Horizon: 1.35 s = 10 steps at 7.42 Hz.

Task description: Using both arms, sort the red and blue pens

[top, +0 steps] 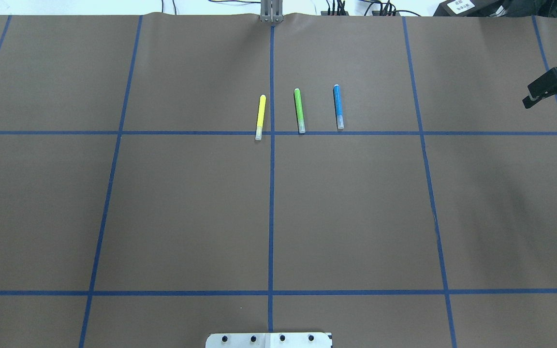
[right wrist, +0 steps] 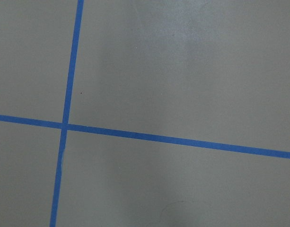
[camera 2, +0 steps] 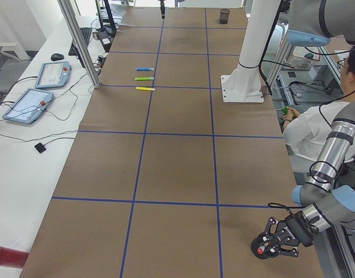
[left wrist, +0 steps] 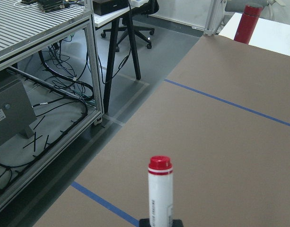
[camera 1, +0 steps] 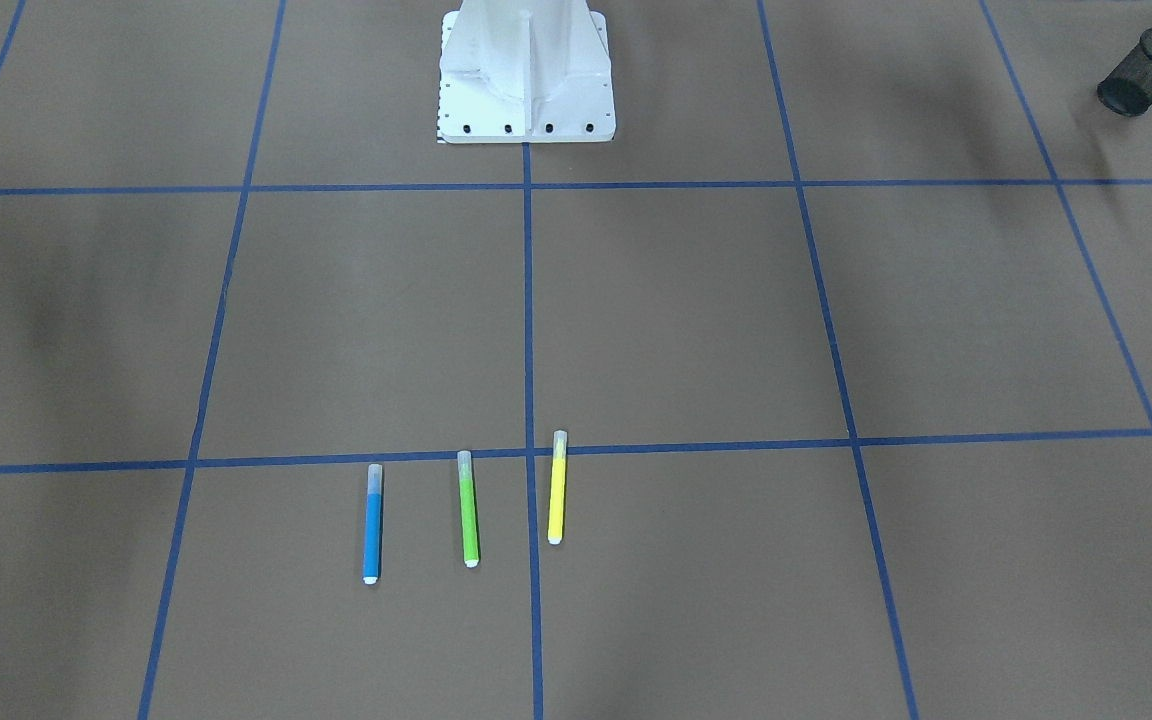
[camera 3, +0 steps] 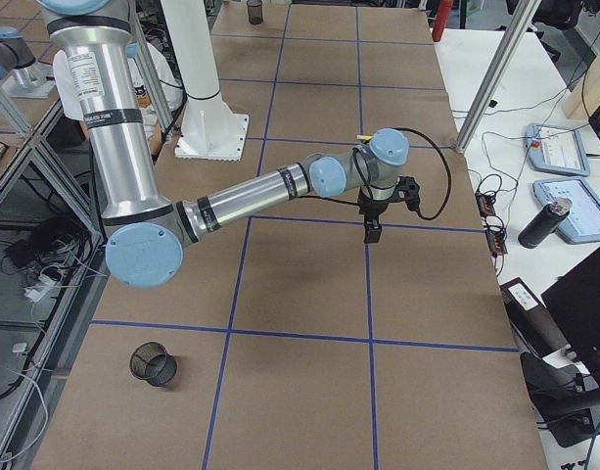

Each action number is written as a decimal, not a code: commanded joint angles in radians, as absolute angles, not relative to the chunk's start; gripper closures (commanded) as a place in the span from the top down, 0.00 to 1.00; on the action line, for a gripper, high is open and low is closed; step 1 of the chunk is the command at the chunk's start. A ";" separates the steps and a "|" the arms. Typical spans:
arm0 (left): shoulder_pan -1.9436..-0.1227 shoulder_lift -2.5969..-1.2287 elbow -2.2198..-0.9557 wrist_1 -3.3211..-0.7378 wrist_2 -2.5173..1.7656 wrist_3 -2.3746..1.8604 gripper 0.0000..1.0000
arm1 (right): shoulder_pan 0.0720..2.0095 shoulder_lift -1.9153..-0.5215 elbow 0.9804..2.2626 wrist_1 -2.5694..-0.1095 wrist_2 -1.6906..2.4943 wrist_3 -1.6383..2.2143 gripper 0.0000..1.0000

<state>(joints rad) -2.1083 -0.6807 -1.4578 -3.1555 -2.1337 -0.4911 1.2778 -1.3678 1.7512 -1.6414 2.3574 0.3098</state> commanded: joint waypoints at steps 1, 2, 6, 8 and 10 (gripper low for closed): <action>-2.117 -0.673 -1.424 -3.200 -2.131 -0.489 0.00 | 1.278 -1.368 1.750 -1.641 2.356 0.310 1.00; -2.120 -0.675 -1.424 -3.201 -2.129 -0.489 0.00 | 1.278 -1.367 1.750 -1.641 2.358 0.310 1.00; -2.163 -0.689 -1.365 -3.218 -2.132 -0.425 0.01 | 1.278 -1.367 1.752 -1.641 2.356 0.325 1.00; -2.163 -0.695 -1.365 -3.218 -2.134 -0.425 1.00 | 1.278 -1.367 1.752 -1.641 2.352 0.325 1.00; -2.163 -0.696 -1.365 -3.215 -2.144 -0.425 1.00 | 1.278 -1.367 1.752 -1.641 2.352 0.327 1.00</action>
